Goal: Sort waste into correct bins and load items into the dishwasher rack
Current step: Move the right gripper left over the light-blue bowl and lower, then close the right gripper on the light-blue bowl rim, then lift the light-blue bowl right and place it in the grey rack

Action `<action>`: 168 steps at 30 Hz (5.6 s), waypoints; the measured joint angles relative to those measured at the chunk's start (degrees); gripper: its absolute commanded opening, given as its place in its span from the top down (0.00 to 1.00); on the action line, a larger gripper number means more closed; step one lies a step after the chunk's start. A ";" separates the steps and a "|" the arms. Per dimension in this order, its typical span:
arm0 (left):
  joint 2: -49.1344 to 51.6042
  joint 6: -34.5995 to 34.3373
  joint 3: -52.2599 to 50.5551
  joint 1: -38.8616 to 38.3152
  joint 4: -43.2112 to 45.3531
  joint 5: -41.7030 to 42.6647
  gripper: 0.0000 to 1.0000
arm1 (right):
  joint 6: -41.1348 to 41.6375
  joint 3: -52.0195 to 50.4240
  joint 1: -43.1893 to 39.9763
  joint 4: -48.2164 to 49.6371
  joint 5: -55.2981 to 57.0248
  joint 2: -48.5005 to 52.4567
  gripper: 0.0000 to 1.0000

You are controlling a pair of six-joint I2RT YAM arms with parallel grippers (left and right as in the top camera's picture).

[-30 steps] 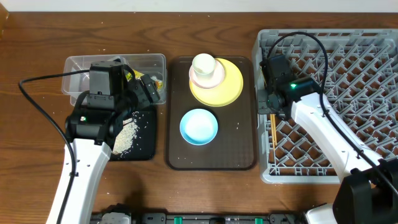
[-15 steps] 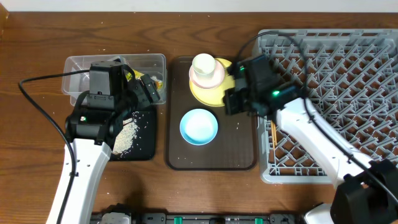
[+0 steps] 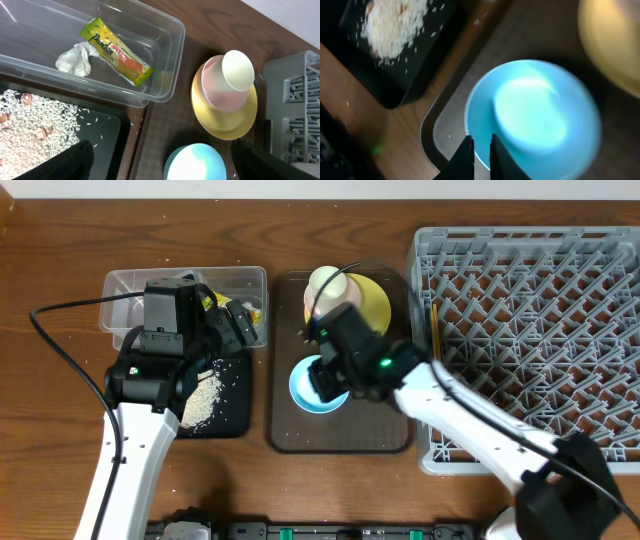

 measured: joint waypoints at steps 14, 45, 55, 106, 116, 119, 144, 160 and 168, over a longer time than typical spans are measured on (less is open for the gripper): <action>-0.02 0.00 0.00 -0.02 -0.02 0.00 0.10 | -0.04 0.00 7.63 5.25 3.28 8.46 0.84; -0.02 0.00 0.00 0.00 -0.02 0.00 0.10 | -1.25 0.00 7.63 -0.98 8.90 8.92 0.80; -0.02 0.00 0.00 0.00 -0.02 0.00 0.10 | -1.20 0.02 7.65 -6.69 12.74 8.92 0.87; -0.02 0.00 0.00 -0.02 0.00 0.00 0.10 | 3.43 0.02 7.65 -8.07 19.43 12.48 0.83; 0.00 0.00 0.00 0.00 0.00 0.00 0.10 | 2.75 1.62 7.63 -8.02 19.43 12.48 0.82; -0.02 0.00 0.00 0.00 0.00 0.00 0.10 | 1.95 1.64 7.65 -8.07 19.43 12.48 0.82; -0.02 0.00 0.00 0.00 0.00 0.00 0.10 | 1.07 2.69 7.63 -8.79 19.45 12.48 0.85; 0.00 0.00 0.00 0.00 -0.02 0.00 0.10 | 0.22 3.87 7.63 -10.38 21.57 12.48 0.99; -0.02 0.00 0.00 -0.02 -0.02 0.00 0.10 | 0.17 8.17 7.37 -16.31 21.51 11.50 0.99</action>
